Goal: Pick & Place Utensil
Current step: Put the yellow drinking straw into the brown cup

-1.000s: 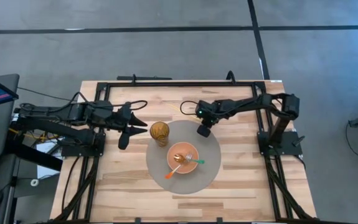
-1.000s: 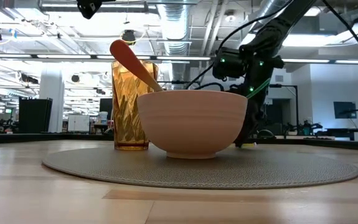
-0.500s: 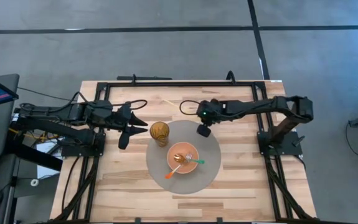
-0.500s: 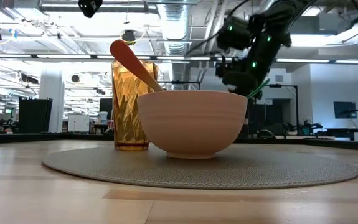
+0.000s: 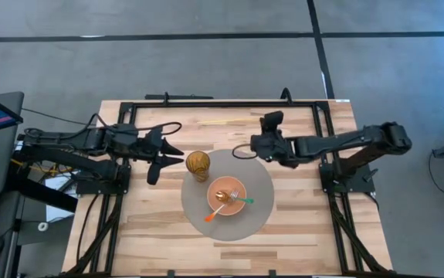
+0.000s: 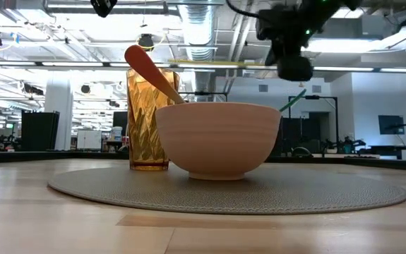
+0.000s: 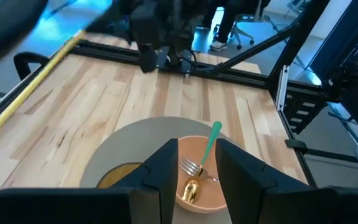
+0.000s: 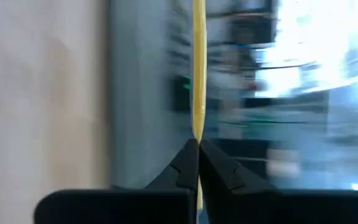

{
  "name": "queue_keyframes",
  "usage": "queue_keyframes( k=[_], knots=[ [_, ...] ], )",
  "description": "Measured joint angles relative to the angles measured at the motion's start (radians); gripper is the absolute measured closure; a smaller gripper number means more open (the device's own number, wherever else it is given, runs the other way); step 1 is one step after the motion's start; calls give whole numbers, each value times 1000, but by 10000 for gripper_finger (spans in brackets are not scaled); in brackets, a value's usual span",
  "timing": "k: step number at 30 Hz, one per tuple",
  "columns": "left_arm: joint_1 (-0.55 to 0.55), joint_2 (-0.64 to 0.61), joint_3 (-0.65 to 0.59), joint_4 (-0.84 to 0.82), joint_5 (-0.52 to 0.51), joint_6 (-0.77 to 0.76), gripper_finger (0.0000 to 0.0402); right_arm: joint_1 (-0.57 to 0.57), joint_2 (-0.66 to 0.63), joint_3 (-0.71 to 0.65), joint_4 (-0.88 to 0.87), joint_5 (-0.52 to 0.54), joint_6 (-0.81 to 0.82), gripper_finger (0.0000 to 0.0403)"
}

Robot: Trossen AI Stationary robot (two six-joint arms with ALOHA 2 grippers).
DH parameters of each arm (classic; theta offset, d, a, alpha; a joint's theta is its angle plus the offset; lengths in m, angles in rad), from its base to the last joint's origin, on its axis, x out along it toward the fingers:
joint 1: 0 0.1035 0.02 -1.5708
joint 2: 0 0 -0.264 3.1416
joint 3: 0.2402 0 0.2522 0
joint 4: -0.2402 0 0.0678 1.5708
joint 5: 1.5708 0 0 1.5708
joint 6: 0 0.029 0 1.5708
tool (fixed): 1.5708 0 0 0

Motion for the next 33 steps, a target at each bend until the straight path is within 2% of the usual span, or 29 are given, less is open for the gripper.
queue_keyframes(
  k=[2,3,4,7,12,16,19,25,27,29,33],
  knots=[
    [0,-9,0,2,0,0,294,34,9,0,101,182,-282,402],
    [0,-16,0,5,0,2,294,44,11,6,142,242,-417,402],
    [0,-25,0,7,0,10,294,51,12,22,144,242,-457,402],
    [0,-61,0,9,0,60,294,69,11,80,157,202,-494,402],
    [0,-124,1,10,0,78,294,108,11,161,208,170,-672,402],
    [0,-157,1,10,0,79,294,128,11,203,207,93,-922,403],
    [0,-165,1,10,0,79,294,130,12,208,233,19,-1174,403],
    [0,-157,1,11,0,79,294,114,30,207,488,-72,-1484,403],
    [0,-155,1,10,0,79,294,114,39,208,585,-146,-1571,403],
    [0,-155,1,11,0,79,294,116,47,209,633,-210,-1614,403],
    [0,-155,1,10,0,79,294,129,75,207,625,-223,-1614,403]
  ],
)
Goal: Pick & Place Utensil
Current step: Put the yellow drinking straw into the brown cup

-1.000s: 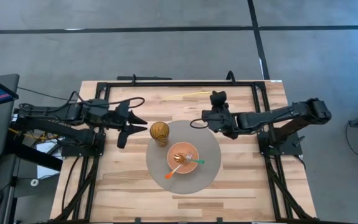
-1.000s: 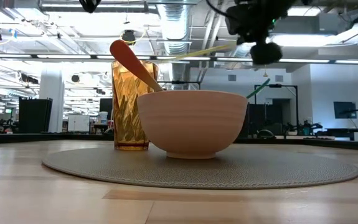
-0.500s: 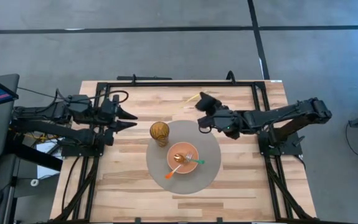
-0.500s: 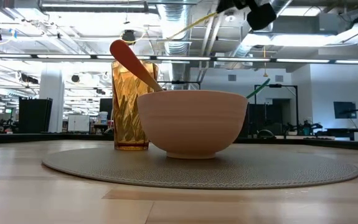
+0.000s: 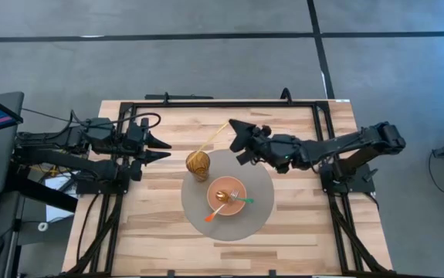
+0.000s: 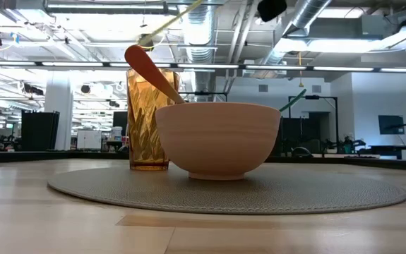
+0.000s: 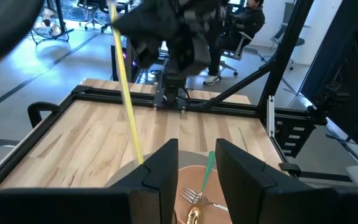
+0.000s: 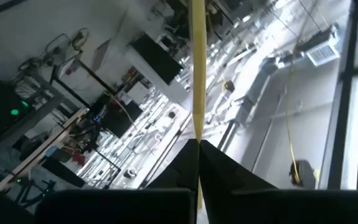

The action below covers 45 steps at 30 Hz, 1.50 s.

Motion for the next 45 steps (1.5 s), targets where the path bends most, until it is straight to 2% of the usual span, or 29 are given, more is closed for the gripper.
queue_keyframes(
  k=[7,17,23,30,36,41,45],
  knots=[
    [0,0,0,0,0,0,294,1,45,-1,-48,-20,19,403],
    [0,0,0,1,0,0,294,0,36,0,-51,25,-8,403],
    [0,0,0,8,0,0,294,0,36,0,-147,20,-23,403],
    [0,0,0,13,0,-3,294,-2,37,0,-159,-76,-13,403],
    [0,0,0,17,0,-3,294,2,49,0,-157,-142,138,397],
    [0,0,0,19,0,-3,294,2,108,0,-163,-183,57,390],
    [0,0,0,20,0,-3,294,2,175,0,-84,-182,48,390]
  ],
)
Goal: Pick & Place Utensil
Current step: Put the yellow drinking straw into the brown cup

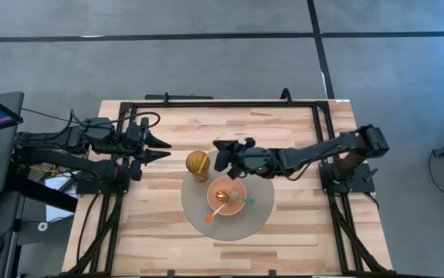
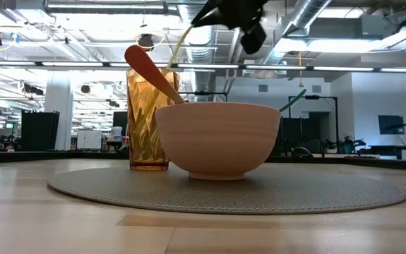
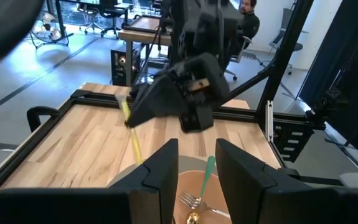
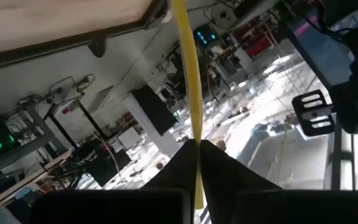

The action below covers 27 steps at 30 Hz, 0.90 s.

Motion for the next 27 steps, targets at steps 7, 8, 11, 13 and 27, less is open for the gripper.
queue_keyframes(
  k=[7,8,11,13,27],
  knots=[
    [0,0,0,0,0,0,294,0,102,0,263,-5,-1,382],
    [0,0,0,0,0,0,294,0,114,0,291,-4,-1,379],
    [0,0,0,0,0,0,294,0,145,0,307,-4,-1,368],
    [0,0,0,0,0,0,294,0,160,0,303,2,-1,360],
    [0,0,0,0,0,0,294,-8,186,0,308,81,-1,356]
  ],
)
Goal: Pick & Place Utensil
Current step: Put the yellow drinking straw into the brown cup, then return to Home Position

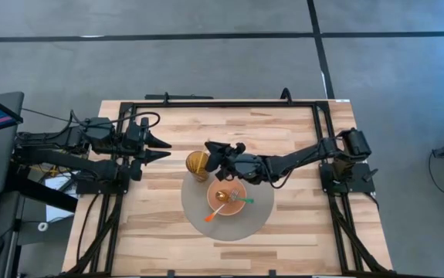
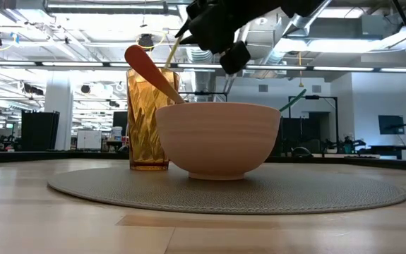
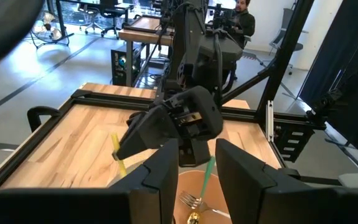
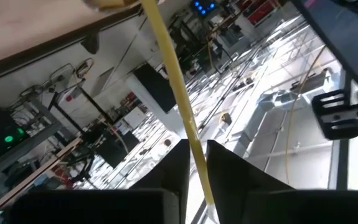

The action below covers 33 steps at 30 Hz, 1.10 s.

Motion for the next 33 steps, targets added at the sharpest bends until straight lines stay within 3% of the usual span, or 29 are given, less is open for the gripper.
queue_keyframes(
  k=[13,21,24,33],
  knots=[
    [0,0,0,14,0,0,294,8,0,0,-1,22,2,337],
    [0,0,0,20,0,0,294,8,0,0,2,55,110,315],
    [0,0,0,21,0,0,294,8,0,0,27,124,174,314],
    [0,0,0,22,0,0,294,-13,-5,0,222,482,288,316]
  ],
)
